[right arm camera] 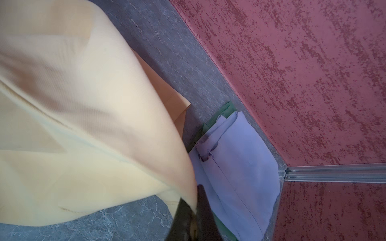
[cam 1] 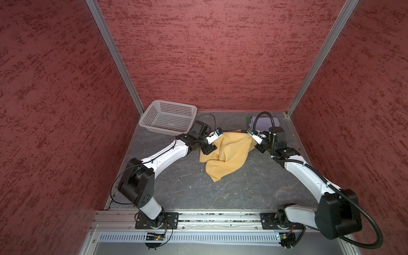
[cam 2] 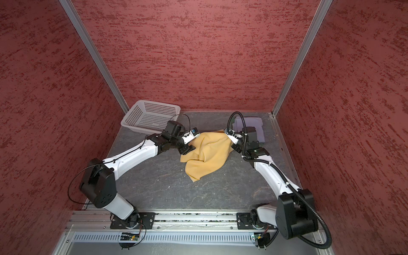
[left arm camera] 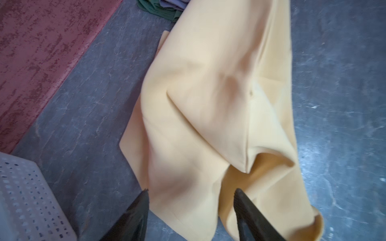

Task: Fold and stack skirts
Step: Flatten out the skirt at the center of the table.

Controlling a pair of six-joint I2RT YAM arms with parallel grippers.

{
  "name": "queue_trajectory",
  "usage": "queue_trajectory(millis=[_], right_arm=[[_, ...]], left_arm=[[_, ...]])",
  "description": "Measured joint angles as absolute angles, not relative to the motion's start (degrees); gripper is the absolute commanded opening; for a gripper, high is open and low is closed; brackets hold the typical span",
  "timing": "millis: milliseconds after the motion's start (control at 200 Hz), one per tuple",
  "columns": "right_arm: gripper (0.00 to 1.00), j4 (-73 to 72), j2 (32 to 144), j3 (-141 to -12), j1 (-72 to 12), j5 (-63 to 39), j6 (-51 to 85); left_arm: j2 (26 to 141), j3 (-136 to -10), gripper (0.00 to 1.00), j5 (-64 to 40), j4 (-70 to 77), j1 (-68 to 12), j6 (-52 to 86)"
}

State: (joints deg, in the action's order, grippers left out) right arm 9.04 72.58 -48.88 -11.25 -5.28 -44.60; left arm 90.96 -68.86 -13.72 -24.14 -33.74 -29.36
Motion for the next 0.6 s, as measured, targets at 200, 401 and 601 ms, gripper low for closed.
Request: queue_trajectory(millis=[200, 401, 601], right_arm=[[0.00, 8.82, 72.58, -48.88, -11.25, -5.76, -44.29], [0.00, 8.51, 72.58, -48.88, -11.25, -6.28, -43.40], [0.00, 8.27, 72.58, -48.88, -11.25, -6.52, -42.85]], left_arm=[[90.43, -63.11, 0.63, -15.38, -19.00, -35.66, -23.92], [93.73, -61.91, 0.62, -12.93, -14.85, -37.93, -20.75], [98.17, -62.17, 0.61, -10.83, -11.75, -39.18, -18.81]])
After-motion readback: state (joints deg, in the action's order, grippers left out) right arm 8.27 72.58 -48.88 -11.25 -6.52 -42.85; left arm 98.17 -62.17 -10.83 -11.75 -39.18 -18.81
